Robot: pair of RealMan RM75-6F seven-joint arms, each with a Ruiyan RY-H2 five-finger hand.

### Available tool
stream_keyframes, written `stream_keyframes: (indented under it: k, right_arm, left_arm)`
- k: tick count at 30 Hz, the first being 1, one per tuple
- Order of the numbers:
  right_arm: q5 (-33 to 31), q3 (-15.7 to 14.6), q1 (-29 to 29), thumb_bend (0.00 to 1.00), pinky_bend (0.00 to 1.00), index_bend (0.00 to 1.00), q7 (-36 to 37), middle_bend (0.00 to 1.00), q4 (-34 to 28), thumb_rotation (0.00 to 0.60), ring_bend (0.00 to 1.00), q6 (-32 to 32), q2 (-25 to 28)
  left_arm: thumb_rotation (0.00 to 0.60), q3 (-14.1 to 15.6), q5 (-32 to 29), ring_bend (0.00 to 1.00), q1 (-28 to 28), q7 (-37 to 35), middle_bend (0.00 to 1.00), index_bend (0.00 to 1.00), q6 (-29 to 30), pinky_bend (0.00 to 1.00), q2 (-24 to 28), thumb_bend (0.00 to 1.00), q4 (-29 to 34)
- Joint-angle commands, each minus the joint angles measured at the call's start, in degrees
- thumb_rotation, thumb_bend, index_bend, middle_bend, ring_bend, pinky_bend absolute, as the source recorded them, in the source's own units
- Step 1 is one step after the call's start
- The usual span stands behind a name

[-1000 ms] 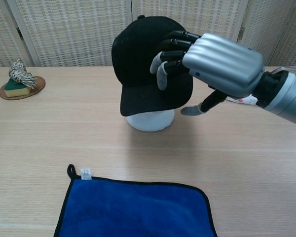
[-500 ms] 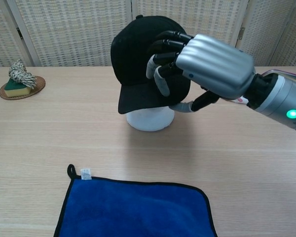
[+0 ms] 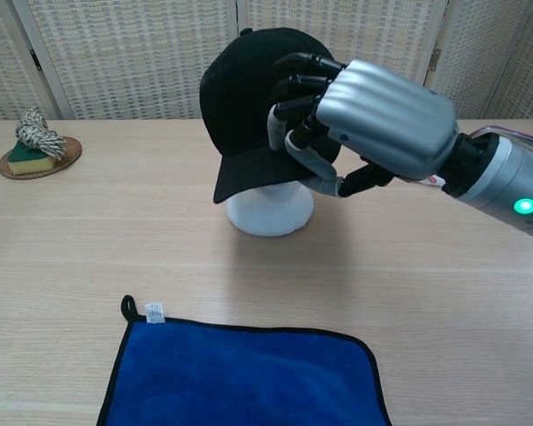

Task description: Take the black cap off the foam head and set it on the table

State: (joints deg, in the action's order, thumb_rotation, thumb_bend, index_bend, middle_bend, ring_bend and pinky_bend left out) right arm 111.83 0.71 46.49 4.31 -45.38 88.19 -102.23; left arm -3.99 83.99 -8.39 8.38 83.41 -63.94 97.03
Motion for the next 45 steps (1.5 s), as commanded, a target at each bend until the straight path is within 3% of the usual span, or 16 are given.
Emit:
stream_keyframes:
  k: [1, 22, 45]
  right_arm:
    - [-0.13, -0.18, 0.11, 0.45, 0.1, 0.84, 0.46, 0.45, 0.61, 0.6, 0.24, 0.7, -0.29]
    - [-1.3, 0.08, 1.44, 0.47, 0.1, 0.93, 1.27, 0.52, 4.44, 0.6, 0.31, 5.65, -1.38]
    - [-3.94, 2.34, 4.93, 0.47, 0.1, 0.94, 1.77, 0.53, 4.21, 0.6, 0.33, 6.26, -0.17]
  left_arm:
    - [0.6, 0.02, 0.0, 0.25, -0.04, 0.04, 0.26, 0.3, -0.06, 0.19, -0.02, 0.22, 0.02]
    - [0.6, -0.04, 0.17, 0.25, -0.19, 0.17, 0.26, 0.3, 0.11, 0.19, 0.02, 0.22, 0.18]
    - [0.6, -0.07, 0.27, 0.25, -0.22, 0.26, 0.26, 0.3, 0.29, 0.19, 0.14, 0.22, 0.26]
